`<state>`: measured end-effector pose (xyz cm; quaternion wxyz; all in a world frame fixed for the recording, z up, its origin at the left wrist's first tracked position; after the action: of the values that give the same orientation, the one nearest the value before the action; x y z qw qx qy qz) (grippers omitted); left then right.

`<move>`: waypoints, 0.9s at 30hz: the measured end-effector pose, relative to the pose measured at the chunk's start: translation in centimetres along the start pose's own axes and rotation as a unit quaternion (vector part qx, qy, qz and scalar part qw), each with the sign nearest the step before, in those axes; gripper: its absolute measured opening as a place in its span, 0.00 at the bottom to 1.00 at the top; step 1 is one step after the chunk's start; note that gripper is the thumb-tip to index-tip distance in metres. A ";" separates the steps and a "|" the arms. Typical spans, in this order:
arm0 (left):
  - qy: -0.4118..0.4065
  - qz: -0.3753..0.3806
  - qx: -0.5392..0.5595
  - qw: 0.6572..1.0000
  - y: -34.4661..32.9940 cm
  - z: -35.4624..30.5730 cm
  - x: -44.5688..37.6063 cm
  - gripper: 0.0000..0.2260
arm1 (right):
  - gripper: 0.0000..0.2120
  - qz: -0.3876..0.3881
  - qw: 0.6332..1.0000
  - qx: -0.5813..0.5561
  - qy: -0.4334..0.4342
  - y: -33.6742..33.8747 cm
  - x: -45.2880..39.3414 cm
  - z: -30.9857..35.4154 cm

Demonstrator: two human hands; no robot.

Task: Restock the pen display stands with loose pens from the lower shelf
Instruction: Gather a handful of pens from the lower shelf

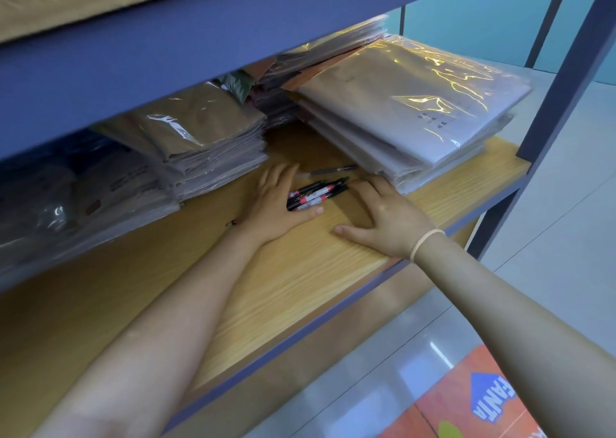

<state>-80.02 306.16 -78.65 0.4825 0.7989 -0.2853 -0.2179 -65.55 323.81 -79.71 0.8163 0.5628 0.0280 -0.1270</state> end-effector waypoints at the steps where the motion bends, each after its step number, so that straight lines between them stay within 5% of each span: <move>1: -0.007 0.021 0.024 0.999 -0.3 -0.5 -0.6 0.46 | 0.43 -0.003 1.000 -0.002 0.001 -0.1 0.0 -0.1; 5: -0.025 0.057 0.026 0.998 -1.7 -2.9 -2.7 0.45 | 0.42 -0.022 1.000 -0.011 0.007 -0.2 -0.1 -0.3; 10: -0.030 -0.024 -0.093 0.995 -2.0 -2.9 -2.9 0.35 | 0.41 -0.032 0.999 -0.021 0.009 -0.2 0.0 -0.3; 23: 0.070 -0.068 -0.028 0.995 -1.1 -4.0 2.9 0.21 | 0.38 -0.032 0.999 -0.031 -0.014 0.4 0.7 0.2; 27: 0.085 -0.054 -0.031 0.994 -1.4 -5.3 6.1 0.20 | 0.32 -0.057 0.986 -0.141 -0.061 0.9 3.5 1.3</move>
<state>-71.86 305.99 -78.05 0.5168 0.8137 -0.1924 -0.1837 -62.09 322.33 -79.06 0.8791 0.4308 0.0278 -0.2023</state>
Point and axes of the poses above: each hand's wrist, its own x-axis away from the middle knuckle, its own y-axis out of the back of the hand, z = x × y, the point moved 2 cm from there along -x, towards the middle knuckle, and after that the axes turned 6 degrees about x, right-handed, at the moved point
